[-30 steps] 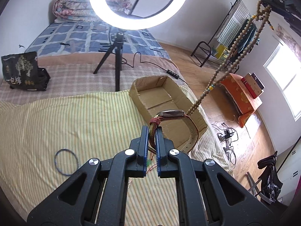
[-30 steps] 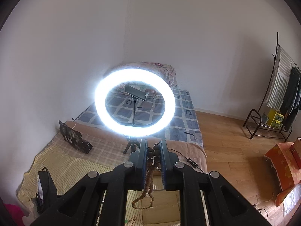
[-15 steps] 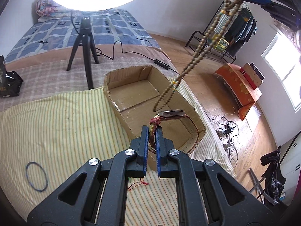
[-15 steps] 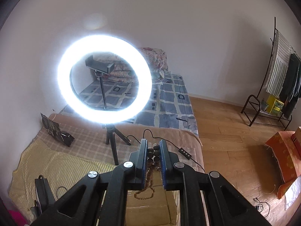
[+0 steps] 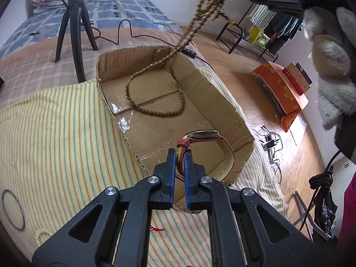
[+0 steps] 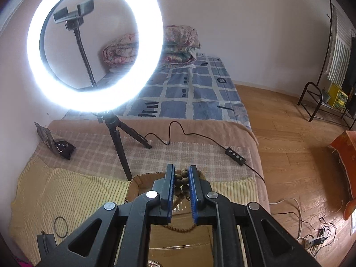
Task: Organize jewelry
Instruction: 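Open the right tool to drop the mala in the box while the left tool releases the watch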
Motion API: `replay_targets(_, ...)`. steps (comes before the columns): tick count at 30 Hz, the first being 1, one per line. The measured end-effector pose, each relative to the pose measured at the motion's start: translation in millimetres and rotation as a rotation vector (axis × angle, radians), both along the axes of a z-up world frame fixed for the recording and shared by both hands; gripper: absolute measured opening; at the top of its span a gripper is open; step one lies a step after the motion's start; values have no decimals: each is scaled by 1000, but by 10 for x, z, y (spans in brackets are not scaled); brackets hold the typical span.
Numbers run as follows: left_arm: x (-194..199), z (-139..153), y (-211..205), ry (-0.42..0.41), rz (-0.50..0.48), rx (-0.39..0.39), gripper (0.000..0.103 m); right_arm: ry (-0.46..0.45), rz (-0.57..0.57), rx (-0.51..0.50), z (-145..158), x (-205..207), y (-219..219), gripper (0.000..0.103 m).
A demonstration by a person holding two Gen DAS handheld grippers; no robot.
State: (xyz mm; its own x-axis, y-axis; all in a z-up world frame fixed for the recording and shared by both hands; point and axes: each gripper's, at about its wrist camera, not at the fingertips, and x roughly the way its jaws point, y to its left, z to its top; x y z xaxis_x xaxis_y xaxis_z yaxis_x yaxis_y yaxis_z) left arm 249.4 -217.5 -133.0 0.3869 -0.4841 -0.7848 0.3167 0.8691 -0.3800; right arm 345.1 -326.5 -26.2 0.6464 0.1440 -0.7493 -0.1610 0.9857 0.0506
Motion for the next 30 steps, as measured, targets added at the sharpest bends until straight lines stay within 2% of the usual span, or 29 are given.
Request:
replay_targets(6,11,-125,-35,9,-7,7,5,82,-6,44,-477,194,16,10)
replay_targets(11,10,-160,-78,9,-18,14,5,122,-12,62,-675,255,-3,13)
replay_targets(13,15,-165,-93,11,-25,11,5,125,-26,58,-679,259,-13,37)
replay_targets(16,4,-140,-125,-8,-35,16,12,113,-43,52,-640,232,-43,57)
replay_targets(18,-3,-112,-136,-26,-41,19,21,104,-49,50,-607,208,-62,58)
replay_targets(19,-12,-92,-141,-37,-39,27,34,101,-54,49,-589,189,-76,60)
replay_targets(20,-28,-73,-139,-48,-38,31,43,97,-57,49,-576,181,-84,60)
replay_targets(30,-179,98,-24,-87,-30,47,46,67,-78,48,-399,-45,-133,62)
